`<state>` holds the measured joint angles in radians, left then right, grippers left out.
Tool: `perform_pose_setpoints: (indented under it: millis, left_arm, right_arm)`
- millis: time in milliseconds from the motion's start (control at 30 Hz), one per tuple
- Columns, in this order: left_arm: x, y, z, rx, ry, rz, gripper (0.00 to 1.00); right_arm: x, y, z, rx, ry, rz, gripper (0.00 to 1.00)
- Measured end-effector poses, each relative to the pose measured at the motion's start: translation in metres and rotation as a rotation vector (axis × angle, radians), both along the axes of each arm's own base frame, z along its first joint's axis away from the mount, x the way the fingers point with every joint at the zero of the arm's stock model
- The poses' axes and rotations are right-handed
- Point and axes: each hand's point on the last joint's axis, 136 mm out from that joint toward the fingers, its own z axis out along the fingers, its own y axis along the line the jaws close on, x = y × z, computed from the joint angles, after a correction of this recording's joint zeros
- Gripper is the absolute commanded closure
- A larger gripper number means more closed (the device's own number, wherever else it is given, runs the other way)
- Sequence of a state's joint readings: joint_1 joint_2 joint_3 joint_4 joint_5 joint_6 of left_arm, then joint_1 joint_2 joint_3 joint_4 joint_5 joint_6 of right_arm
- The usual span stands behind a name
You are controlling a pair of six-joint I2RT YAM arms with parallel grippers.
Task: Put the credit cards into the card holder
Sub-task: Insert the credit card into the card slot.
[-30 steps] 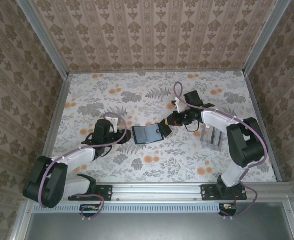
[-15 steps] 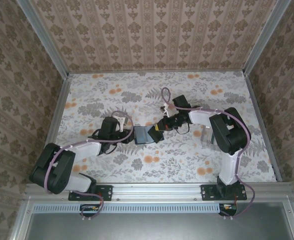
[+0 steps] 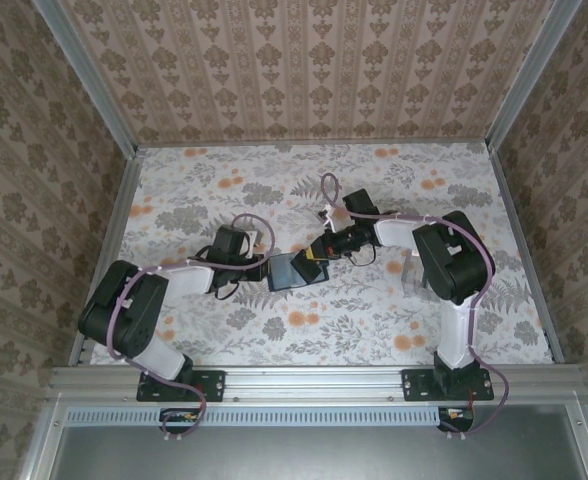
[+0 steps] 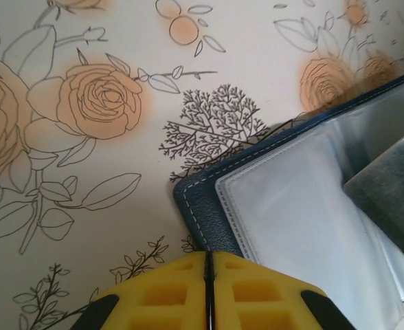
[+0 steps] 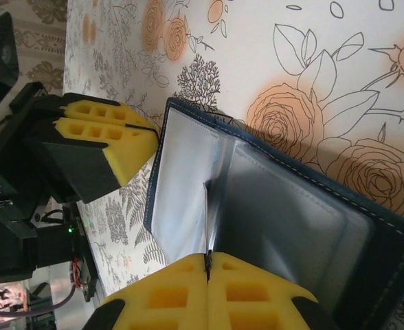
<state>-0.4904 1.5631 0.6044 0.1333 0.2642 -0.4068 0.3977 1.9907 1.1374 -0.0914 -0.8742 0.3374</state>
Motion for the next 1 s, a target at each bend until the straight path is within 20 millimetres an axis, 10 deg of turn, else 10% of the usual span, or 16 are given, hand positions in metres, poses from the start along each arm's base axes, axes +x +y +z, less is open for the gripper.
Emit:
perform_pose_setpoints:
  millis: [1000]
  left_arm:
    - [0.004,0.000,-0.001,0.022,0.024,0.007,0.94]
  right_arm:
    - [-0.005,-0.010,-0.013,-0.056,0.041,-0.103,1.00]
